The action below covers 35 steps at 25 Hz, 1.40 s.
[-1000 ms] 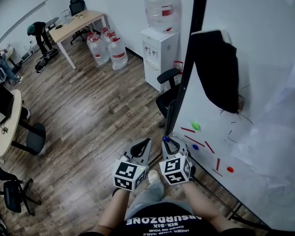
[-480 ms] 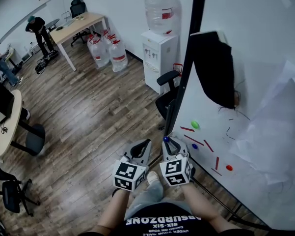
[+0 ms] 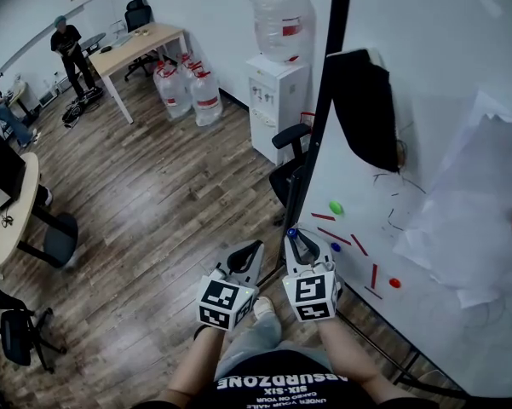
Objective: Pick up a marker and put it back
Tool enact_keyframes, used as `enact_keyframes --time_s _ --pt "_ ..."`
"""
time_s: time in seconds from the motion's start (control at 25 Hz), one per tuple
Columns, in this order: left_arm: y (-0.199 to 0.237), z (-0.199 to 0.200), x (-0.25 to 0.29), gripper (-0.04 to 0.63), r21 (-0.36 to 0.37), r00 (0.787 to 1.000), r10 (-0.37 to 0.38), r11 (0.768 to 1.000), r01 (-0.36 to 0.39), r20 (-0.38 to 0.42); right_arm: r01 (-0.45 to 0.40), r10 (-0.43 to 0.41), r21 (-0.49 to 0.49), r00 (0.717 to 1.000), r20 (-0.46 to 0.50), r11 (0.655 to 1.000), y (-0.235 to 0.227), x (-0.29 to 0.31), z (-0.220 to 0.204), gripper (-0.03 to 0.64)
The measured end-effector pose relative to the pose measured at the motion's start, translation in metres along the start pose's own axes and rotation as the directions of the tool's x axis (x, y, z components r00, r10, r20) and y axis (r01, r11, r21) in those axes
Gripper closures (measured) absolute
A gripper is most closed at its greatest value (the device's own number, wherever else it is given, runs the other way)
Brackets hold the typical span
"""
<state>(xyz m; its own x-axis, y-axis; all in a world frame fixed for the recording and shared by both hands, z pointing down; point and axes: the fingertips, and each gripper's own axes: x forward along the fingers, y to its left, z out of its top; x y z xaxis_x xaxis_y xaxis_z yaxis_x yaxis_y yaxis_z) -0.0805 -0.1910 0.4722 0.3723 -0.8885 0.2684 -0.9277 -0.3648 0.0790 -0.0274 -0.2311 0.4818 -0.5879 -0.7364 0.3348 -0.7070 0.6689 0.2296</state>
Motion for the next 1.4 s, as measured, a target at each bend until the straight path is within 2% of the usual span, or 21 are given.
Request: enact_keyframes --time_s 0.48,1.4 --pt "-0.009 0.008 -0.016 0.588 0.011 1.000 0.002 1.000 -0.002 0.026 0.021 -0.024 0.018 0.992 0.122 1.000 -0.002 -0.032 0.040 0.552" --pt "-0.030 0.011 -0.030 0.588 0.005 0.998 -0.024 1.000 0.024 0.052 0.022 -0.035 0.062 0.977 0.211 0.998 0.002 -0.076 0.058 0.552"
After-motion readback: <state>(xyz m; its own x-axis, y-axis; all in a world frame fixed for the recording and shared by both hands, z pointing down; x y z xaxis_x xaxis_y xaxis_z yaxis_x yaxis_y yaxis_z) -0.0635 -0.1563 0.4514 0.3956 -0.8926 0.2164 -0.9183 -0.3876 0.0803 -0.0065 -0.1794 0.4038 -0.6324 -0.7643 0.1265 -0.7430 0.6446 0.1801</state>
